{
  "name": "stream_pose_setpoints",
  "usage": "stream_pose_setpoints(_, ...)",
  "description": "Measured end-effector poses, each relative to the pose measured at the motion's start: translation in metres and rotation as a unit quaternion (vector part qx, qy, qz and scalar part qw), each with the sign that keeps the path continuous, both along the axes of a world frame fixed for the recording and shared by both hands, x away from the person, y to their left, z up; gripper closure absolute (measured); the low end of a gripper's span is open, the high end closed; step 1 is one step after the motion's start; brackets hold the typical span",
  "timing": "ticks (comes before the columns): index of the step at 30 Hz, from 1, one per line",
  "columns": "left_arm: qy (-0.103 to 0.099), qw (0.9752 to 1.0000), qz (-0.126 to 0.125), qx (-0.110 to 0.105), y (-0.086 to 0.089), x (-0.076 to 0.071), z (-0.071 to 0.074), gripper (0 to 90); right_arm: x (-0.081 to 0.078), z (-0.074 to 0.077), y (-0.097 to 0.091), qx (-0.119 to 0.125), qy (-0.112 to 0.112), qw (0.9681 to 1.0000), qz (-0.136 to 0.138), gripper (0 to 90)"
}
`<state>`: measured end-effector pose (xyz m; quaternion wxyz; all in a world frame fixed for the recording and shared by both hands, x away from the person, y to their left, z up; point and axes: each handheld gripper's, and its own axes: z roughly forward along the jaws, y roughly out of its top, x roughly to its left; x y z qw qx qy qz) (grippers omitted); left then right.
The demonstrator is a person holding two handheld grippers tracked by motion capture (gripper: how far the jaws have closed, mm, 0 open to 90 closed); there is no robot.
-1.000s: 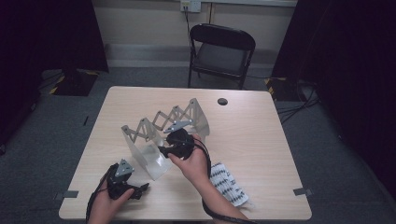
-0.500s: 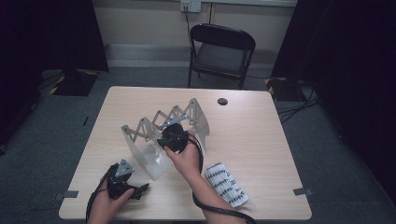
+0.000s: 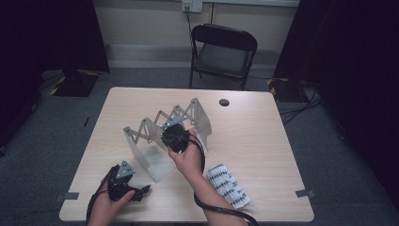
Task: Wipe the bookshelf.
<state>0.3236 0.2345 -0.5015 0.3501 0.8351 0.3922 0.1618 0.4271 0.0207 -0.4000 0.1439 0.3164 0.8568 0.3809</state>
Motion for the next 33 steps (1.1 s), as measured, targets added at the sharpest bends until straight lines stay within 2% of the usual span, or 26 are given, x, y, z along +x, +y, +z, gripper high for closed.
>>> stream_pose_setpoints(8,0.000,1.0000,-0.001,-0.002,0.000,0.000,0.000,0.0,0.001,0.003,-0.005,0.004,-0.005,1.0000,0.001,90.0)
stream_pose_setpoints(15,0.000,1.0000,-0.001,-0.002,0.000,0.000,0.000,0.0,-0.009,0.000,-0.018,0.009,-0.004,0.9999,0.007,89.9)
stream_pose_setpoints(19,0.000,1.0000,-0.001,-0.002,0.000,0.000,0.000,0.0,-0.011,-0.003,-0.018,-0.001,-0.002,1.0000,0.007,89.4)
stream_pose_setpoints(22,0.000,1.0000,-0.001,-0.002,0.000,0.000,0.000,0.0,-0.009,-0.004,-0.017,0.002,0.002,1.0000,0.005,88.7)
stream_pose_setpoints(25,0.000,1.0000,-0.001,-0.002,0.000,0.000,0.000,0.0,-0.006,-0.004,-0.015,0.000,-0.001,1.0000,0.000,78.7)
stream_pose_setpoints(33,0.000,1.0000,-0.001,-0.002,0.000,0.000,0.000,0.0,0.007,-0.008,-0.006,-0.006,0.004,1.0000,0.000,75.9)
